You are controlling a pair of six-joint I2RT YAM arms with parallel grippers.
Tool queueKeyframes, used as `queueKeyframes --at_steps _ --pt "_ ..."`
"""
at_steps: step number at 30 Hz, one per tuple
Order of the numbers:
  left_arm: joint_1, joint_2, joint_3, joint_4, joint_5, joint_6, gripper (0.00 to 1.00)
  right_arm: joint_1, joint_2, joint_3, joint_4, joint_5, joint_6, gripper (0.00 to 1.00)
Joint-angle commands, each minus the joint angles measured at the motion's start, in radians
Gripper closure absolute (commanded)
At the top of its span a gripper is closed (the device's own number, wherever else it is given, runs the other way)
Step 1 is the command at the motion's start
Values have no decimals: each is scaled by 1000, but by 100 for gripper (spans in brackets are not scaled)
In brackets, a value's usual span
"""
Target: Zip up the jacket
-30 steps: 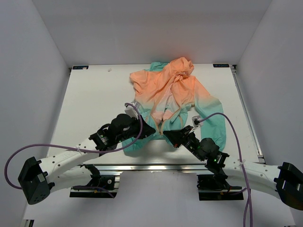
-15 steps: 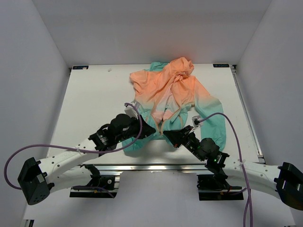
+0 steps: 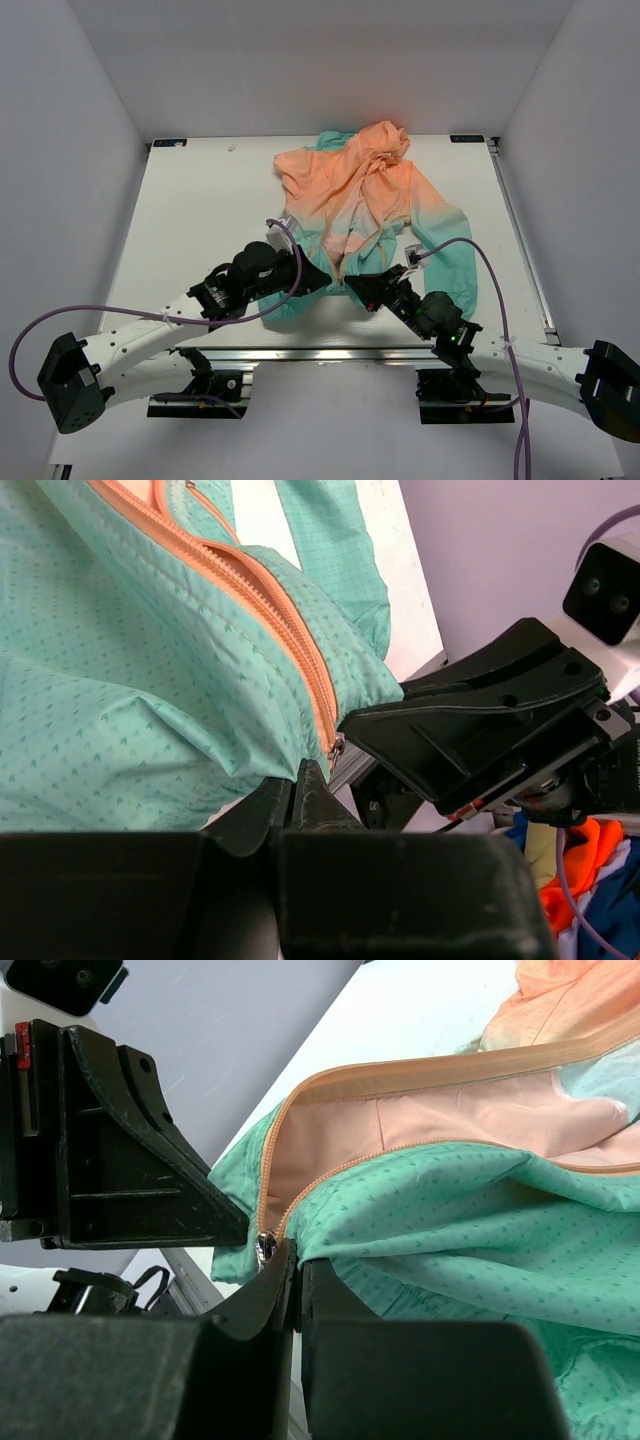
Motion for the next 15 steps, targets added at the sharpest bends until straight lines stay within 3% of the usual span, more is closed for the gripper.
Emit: queueKeyframes --at_steps 1,15 --pt "3 -21 -17 44 49 1 100 -3 -5 24 90 25 -27 100" --pt "3 9 -13 31 151 67 100 -3 21 67 60 54 -62 100"
